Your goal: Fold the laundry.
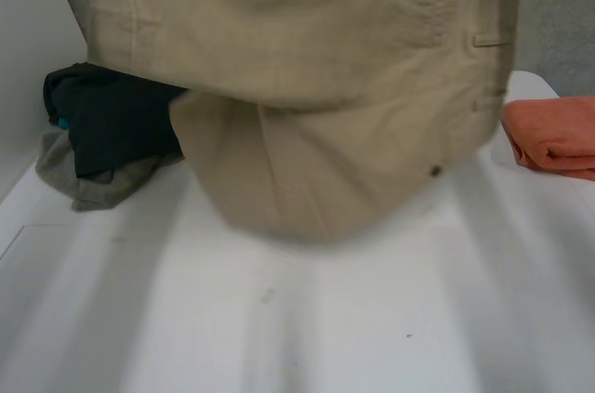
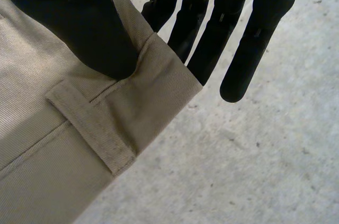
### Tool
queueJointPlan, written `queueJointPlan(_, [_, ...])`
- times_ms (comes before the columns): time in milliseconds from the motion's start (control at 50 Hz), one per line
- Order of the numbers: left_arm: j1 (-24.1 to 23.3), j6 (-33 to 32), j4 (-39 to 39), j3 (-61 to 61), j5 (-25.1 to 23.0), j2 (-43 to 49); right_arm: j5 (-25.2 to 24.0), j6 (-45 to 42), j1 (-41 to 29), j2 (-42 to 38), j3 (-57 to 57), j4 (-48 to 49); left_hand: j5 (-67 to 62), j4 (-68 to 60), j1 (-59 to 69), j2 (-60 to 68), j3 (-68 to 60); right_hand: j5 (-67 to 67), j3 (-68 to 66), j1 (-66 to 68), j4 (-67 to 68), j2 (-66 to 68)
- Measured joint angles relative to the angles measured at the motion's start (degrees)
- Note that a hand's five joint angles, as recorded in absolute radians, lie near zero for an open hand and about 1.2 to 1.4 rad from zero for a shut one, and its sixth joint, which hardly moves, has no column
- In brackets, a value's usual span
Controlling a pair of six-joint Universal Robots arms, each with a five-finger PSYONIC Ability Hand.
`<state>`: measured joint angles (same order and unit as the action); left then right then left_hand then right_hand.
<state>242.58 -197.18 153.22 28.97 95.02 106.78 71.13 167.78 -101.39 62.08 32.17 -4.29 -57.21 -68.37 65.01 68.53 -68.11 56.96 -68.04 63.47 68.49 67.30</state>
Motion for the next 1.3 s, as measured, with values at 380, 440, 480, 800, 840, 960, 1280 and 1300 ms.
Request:
queueJointPlan(380, [1.81,-3.80,17.64,-9.31,-1.99,24.02,8.45,-3.74,-4.74,-12.94,3.14,9.76,0.00,-0.03,0.00,0.11,-0.07,0.89,-0.13,0.00,0.21,0.00])
queueJointPlan(440, [2.05,-0.53,24.18,-13.36,-0.45,22.03,13.89,-1.70,-5.29,-11.99,-0.76,17.10,0.00,-0.03,0.00,0.11,-0.07,0.89,-0.24,0.00,0.22,0.00])
queueJointPlan(480, [2.14,1.89,27.89,-14.46,0.89,19.88,15.85,0.23,-5.32,-10.58,-1.77,20.70,0.00,-0.03,0.00,0.11,-0.07,0.88,-0.24,0.00,0.22,0.00])
queueJointPlan(800, [0.58,5.51,35.91,11.14,0.89,11.62,8.90,5.69,-7.06,-5.29,12.37,21.68,-0.69,-0.03,0.35,0.12,-0.07,0.89,-0.32,0.00,0.22,0.00])
queueJointPlan(840, [0.30,4.43,35.85,17.41,1.24,12.06,8.37,4.55,-7.36,-6.61,15.50,20.79,-0.69,-0.03,0.35,0.15,-0.07,0.88,-0.33,0.00,0.22,0.00])
queueJointPlan(960, [-0.92,1.16,35.93,31.39,1.75,15.14,7.84,0.03,-8.21,-11.61,23.72,17.36,-0.68,-0.04,0.35,0.15,-0.07,0.89,-0.40,0.00,0.22,0.00])
queueJointPlan(1280, [-3.75,-9.00,21.93,47.21,1.02,17.02,7.78,-15.42,-6.81,-13.79,38.72,2.08,-0.68,-0.04,0.35,0.15,-0.07,0.89,-0.40,0.00,0.22,0.00])
queueJointPlan(1300, [-4.00,-9.14,19.73,47.94,0.77,15.58,7.64,-16.45,-6.56,-12.60,39.57,0.37,-0.67,-0.04,0.35,0.15,-0.07,0.89,-0.40,0.00,0.22,0.00])
